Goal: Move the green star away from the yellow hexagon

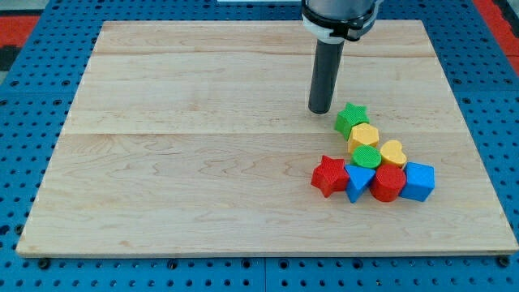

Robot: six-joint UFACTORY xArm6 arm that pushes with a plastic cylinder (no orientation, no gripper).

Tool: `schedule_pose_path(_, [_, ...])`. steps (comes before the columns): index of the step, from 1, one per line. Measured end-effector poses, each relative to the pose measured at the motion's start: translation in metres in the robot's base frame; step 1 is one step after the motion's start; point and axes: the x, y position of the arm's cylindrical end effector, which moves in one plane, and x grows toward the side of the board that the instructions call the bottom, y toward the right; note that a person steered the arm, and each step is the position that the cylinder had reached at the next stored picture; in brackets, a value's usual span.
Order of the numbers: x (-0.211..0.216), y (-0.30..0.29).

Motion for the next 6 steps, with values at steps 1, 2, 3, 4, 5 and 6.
schedule_pose_path(1, [0.0,0.001])
schedule_pose_path(2, [0.005,0.006])
schedule_pose_path(3, [0.003,0.009])
schedule_pose_path(4, [-0.015,0.052])
schedule_pose_path(5, [0.012,0.086])
schedule_pose_path(6, [0.023,0.023])
